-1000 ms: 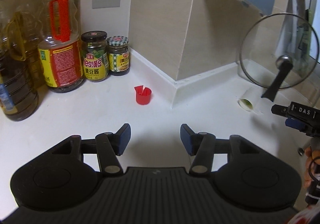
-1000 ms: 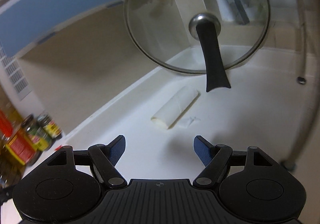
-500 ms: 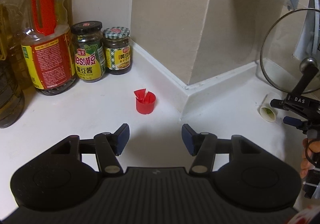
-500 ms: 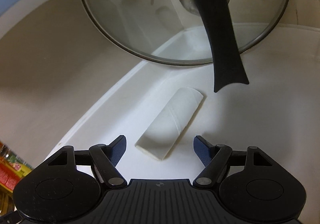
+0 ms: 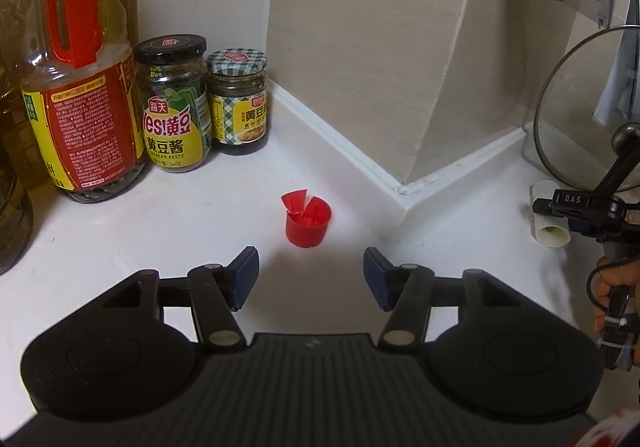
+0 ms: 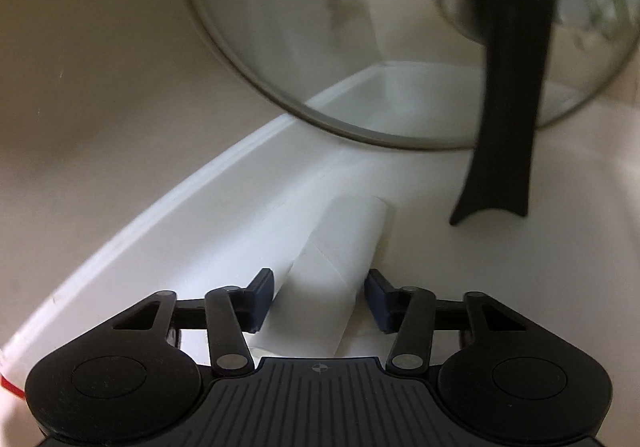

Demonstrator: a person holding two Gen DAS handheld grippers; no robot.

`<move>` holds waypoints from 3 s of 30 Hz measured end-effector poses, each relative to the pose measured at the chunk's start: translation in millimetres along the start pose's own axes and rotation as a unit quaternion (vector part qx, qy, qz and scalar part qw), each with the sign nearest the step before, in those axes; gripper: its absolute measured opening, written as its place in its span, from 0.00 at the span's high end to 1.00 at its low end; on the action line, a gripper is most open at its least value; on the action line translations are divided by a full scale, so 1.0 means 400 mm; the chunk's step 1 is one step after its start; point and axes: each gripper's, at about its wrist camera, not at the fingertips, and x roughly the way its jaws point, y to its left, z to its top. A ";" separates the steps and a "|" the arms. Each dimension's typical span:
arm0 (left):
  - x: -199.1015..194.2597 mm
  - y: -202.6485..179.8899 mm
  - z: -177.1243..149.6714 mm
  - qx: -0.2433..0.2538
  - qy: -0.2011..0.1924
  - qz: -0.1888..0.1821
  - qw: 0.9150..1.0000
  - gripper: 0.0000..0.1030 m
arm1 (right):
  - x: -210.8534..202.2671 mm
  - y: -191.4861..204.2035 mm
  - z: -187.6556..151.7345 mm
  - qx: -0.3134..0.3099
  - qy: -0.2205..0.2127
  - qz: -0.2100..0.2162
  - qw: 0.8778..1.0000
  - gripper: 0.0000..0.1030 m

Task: Collect trash
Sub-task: 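Grasp the red cup with left tool while right tool grasps the paper towel roll, then carry the red cup and paper roll down over the wastebasket with both tools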

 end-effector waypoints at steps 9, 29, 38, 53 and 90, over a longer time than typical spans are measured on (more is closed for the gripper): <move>0.025 0.018 0.003 0.001 0.002 -0.001 1.000 0.48 | -0.062 0.048 -0.056 -0.062 -0.009 0.033 0.998 0.62; 0.152 0.018 0.021 0.021 -0.005 -0.012 1.000 0.60 | -0.141 0.073 -0.112 -0.094 -0.008 0.064 0.993 0.63; 0.123 0.012 -0.001 0.022 -0.006 -0.012 1.000 0.73 | -0.139 0.076 -0.100 -0.088 -0.008 0.079 0.993 0.63; -0.143 -0.036 -0.127 0.013 -0.002 -0.028 1.000 0.73 | -0.324 0.046 -0.175 -0.080 0.000 0.126 0.989 0.63; -0.667 0.050 -0.533 0.048 0.012 -0.103 0.993 0.73 | -0.919 0.124 -0.622 -0.046 0.013 0.143 0.989 0.63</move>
